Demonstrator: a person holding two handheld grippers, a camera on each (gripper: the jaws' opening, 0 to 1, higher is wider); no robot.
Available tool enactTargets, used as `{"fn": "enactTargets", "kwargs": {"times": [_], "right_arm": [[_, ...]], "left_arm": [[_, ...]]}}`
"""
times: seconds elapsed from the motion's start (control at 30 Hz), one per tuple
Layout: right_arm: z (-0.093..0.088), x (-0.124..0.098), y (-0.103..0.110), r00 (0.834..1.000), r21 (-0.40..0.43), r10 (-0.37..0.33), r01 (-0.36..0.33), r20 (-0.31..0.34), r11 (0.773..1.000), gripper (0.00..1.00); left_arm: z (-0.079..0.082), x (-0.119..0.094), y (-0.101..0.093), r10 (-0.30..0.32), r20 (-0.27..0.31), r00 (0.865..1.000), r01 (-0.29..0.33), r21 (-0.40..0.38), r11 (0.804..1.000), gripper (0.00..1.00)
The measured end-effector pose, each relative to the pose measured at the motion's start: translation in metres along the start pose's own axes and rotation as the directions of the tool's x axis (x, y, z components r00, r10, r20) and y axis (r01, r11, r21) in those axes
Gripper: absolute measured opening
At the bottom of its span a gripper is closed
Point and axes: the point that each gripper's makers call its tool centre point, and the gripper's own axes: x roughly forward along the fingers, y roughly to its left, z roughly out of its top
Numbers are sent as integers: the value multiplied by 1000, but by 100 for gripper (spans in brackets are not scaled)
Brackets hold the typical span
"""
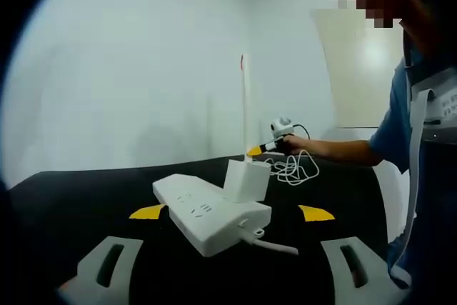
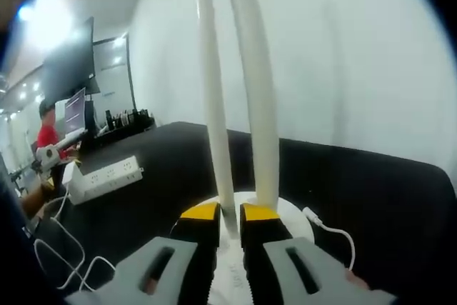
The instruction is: Insert the desk lamp plug into the socket, turn on the power strip switch, turn on the lamp switch, then turn off the lamp switch, turn off the power strip switch, and remove the plug from the socket.
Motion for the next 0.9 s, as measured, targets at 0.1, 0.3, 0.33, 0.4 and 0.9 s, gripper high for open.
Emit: {"fn": "enactTargets", "kwargs": {"times": [0.1, 0.3, 0.33, 0.4, 0.9], "right_arm": [[2, -1, -4, 1000, 1, -4, 4, -5, 1000, 14], [5, -6, 0, 1000, 19, -7, 7, 6, 1000, 14], [5, -7, 1, 1000, 21, -8, 7, 7, 1000, 14], [5, -8, 2, 1000, 25, -8, 7, 9, 1000, 14], [9, -27, -2, 998, 81, -38, 34, 42, 996, 17]], "left_arm": [[0, 0, 0, 1, -1, 1000, -1, 0, 1000, 68], [0, 0, 2, 7, 4, 1000, -7, -4, 1000, 68], [0, 0, 3, 8, 5, 1000, -8, -6, 1000, 68], [0, 0, 4, 10, 6, 1000, -10, -7, 1000, 68], [-3, 2, 9, 10, 11, 1000, -10, -18, 1000, 69]]}}
